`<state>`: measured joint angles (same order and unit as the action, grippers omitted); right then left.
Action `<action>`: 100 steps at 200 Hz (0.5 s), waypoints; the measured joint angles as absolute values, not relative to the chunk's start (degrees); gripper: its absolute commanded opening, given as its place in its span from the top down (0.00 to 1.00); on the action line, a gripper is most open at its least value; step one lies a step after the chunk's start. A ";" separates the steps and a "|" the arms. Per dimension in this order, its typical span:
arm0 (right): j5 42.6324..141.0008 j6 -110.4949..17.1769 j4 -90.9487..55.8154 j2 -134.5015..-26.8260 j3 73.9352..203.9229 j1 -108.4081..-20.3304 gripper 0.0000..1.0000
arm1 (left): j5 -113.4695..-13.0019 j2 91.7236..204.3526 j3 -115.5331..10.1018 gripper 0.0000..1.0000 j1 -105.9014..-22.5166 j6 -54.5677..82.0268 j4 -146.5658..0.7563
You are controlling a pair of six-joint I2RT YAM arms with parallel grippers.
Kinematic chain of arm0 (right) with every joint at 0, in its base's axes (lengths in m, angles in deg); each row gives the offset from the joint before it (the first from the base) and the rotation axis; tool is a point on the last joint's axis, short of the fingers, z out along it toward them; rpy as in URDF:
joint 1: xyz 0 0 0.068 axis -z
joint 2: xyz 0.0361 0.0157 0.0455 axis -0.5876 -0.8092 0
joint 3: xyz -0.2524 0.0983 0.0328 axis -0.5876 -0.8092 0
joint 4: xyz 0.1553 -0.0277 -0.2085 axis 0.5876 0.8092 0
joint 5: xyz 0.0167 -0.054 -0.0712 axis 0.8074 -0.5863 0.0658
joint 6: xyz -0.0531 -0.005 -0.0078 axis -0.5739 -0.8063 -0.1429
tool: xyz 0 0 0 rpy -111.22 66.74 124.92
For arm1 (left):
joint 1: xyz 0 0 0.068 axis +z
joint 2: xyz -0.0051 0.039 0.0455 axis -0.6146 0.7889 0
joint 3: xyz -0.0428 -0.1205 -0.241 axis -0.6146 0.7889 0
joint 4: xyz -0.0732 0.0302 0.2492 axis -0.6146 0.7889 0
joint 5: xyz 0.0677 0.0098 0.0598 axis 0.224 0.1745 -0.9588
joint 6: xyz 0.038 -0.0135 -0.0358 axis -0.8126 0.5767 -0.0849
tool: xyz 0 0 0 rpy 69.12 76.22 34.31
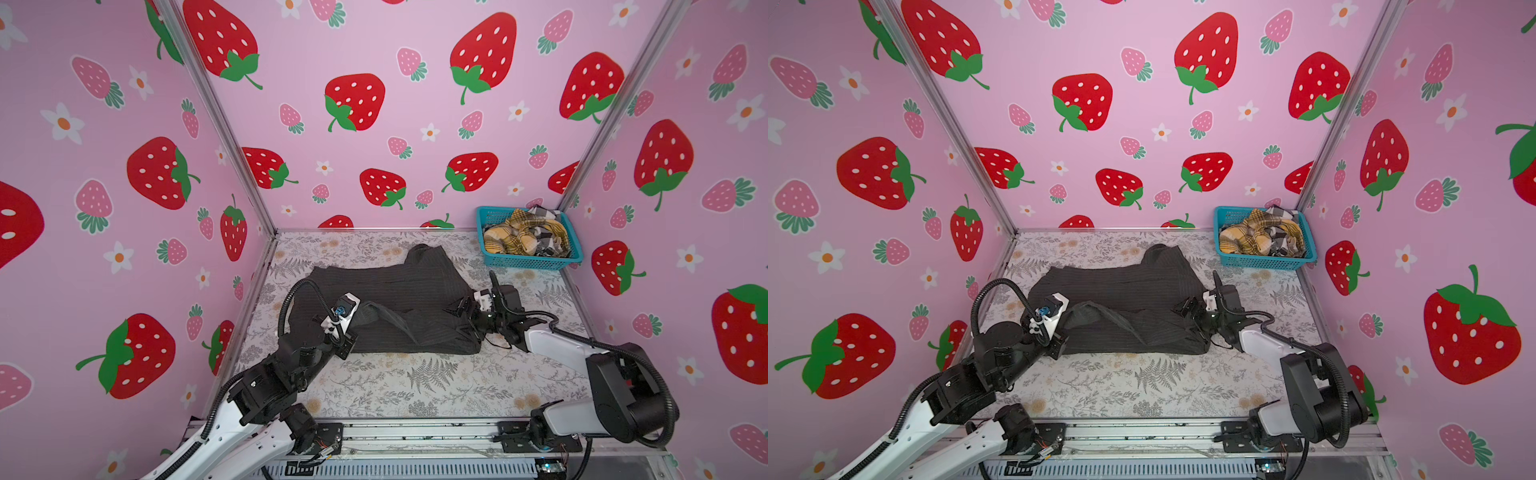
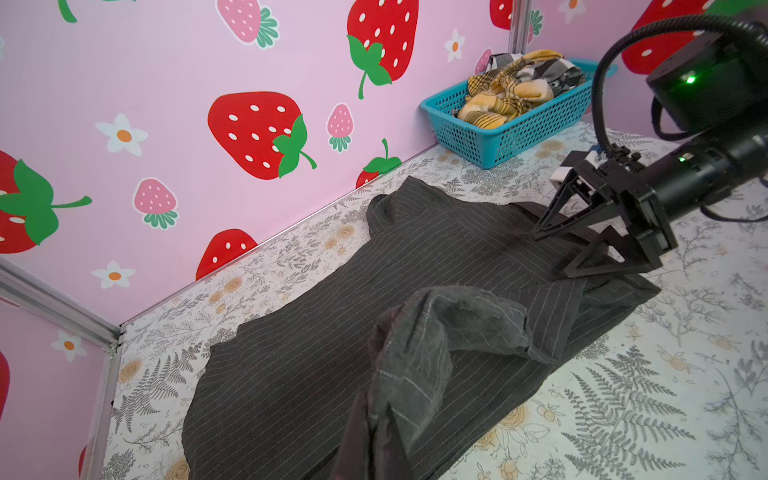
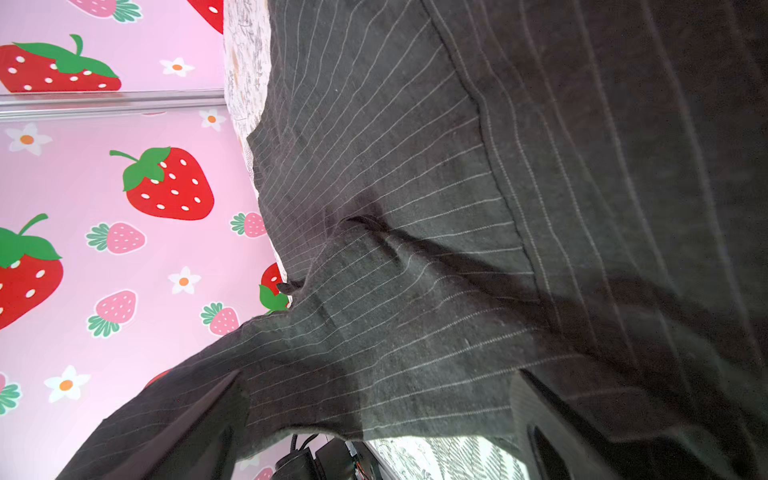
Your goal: Fold and stack the long sleeve shirts
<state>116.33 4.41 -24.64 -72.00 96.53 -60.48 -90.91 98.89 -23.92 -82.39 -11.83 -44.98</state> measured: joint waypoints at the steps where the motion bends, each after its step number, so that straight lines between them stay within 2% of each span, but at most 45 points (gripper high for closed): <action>1: 116.27 4.35 -24.55 -71.86 96.53 -60.48 0.00 | -90.93 98.93 -23.92 1.00 -82.39 -11.78 -45.00; 29: 112.94 3.08 -18.74 -63.73 96.53 -62.20 0.02 | -93.12 102.47 -23.96 1.00 -82.39 -11.30 -46.55; 56: 111.52 5.07 -19.77 -57.66 92.53 -65.70 0.03 | -95.74 106.08 -25.73 1.00 -82.37 -10.80 -47.69; 100: 111.68 8.74 -23.28 -64.26 89.58 -67.38 0.01 | -95.74 107.46 -29.66 1.00 -82.39 -11.43 -52.63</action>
